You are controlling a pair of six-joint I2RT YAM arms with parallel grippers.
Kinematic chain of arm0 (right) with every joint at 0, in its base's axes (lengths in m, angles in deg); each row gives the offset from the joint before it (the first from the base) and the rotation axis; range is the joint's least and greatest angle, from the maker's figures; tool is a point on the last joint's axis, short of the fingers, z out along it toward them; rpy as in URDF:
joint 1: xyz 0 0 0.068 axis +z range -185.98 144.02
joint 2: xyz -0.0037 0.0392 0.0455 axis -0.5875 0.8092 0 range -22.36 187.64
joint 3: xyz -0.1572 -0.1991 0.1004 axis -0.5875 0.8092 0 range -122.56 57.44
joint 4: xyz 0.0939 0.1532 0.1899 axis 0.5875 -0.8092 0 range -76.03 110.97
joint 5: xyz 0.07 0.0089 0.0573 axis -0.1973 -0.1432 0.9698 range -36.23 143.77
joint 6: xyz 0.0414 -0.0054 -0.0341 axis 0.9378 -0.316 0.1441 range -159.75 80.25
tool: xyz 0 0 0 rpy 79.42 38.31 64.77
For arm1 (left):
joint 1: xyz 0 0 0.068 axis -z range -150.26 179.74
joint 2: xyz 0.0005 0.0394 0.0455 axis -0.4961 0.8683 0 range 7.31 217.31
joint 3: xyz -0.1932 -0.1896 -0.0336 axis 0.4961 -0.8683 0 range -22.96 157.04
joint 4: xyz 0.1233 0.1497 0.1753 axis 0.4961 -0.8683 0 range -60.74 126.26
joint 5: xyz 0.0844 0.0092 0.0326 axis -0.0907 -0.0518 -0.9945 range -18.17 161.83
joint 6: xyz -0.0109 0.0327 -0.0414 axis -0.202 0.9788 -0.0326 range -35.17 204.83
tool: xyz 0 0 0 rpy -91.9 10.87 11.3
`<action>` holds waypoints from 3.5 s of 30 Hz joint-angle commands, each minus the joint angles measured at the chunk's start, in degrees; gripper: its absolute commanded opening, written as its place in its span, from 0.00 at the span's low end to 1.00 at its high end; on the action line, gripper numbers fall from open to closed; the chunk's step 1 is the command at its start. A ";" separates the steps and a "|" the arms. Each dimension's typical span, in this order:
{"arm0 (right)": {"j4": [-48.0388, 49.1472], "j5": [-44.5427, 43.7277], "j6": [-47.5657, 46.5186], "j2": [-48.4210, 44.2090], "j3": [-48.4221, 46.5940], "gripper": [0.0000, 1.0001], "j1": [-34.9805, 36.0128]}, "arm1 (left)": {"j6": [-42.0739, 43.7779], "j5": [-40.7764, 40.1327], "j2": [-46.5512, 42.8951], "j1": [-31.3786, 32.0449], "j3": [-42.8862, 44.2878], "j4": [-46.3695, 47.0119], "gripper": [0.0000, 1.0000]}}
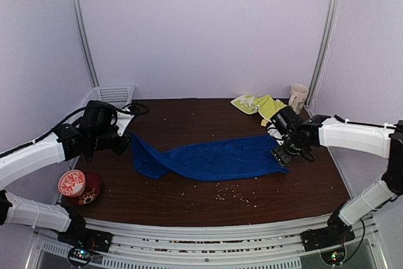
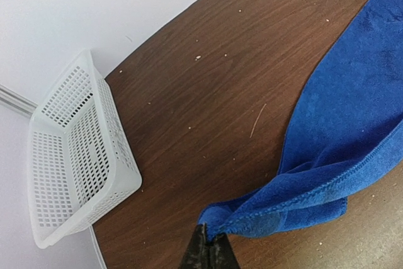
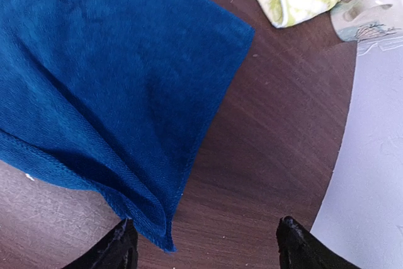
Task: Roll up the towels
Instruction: Smooth out the towel at the center of the board.
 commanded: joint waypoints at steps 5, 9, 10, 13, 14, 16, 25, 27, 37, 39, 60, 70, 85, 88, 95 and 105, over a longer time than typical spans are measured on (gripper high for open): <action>0.28 -4.85 -4.96 -2.42 1.86 0.78 2.79 | -1.40 -4.44 -1.02 0.01 -0.34 2.62 0.00; -0.73 -3.26 -10.34 -1.32 2.97 0.80 3.60 | -1.69 -6.00 -0.91 0.04 -0.76 3.08 0.00; -0.60 -2.42 -11.21 -1.15 3.39 0.80 3.56 | -1.71 -5.65 -0.66 0.00 -0.69 3.12 0.00; 0.08 -1.56 -12.76 -0.76 5.25 0.79 4.49 | -1.65 -4.69 0.23 -0.01 -0.29 2.86 0.00; 0.18 -1.46 -13.28 -0.74 6.11 0.79 5.11 | -1.68 -4.46 0.46 -0.01 -0.21 2.89 0.00; 0.83 -2.67 -14.05 -0.80 7.76 0.80 6.57 | -1.78 -3.84 0.57 -0.01 -0.09 2.87 0.00; 5.35 -9.34 -16.42 -0.21 12.65 0.76 8.59 | -2.04 -1.27 1.14 -0.01 0.36 2.88 0.00; 6.90 -11.62 -16.76 0.51 13.15 0.74 8.56 | -2.12 -1.12 1.10 -0.01 0.33 2.89 0.00; 8.63 -12.65 -16.63 4.29 12.58 0.44 7.54 | -2.04 -1.56 0.68 -0.01 0.04 2.87 0.00; 9.06 -12.35 -16.66 4.20 12.66 0.43 7.42 | -2.04 -1.80 0.53 -0.01 -0.05 2.95 0.00; 9.35 -20.40 -13.66 -5.23 8.27 0.00 5.48 | -1.71 -6.64 -1.16 0.03 2.30 2.34 0.00; 11.70 -28.81 -14.97 -11.35 -2.84 0.00 4.08 | 0.31 -14.90 -4.53 1.84 11.26 0.13 0.00; 10.21 -30.12 -12.68 -26.36 -11.34 0.00 4.91 | 10.16 -23.11 -15.07 7.90 16.73 -0.61 0.00; 9.21 -28.39 -11.82 -28.02 -12.23 0.00 4.96 | 10.29 -21.52 -16.29 7.90 16.63 -1.10 0.00; 12.80 -29.15 -13.57 -18.25 -10.39 0.00 4.39 | 9.36 -21.65 -5.89 7.34 14.53 1.04 0.00; 23.40 -23.89 -17.85 11.47 -20.25 0.00 -7.82 | 7.80 -13.42 27.49 -5.56 25.27 10.06 0.00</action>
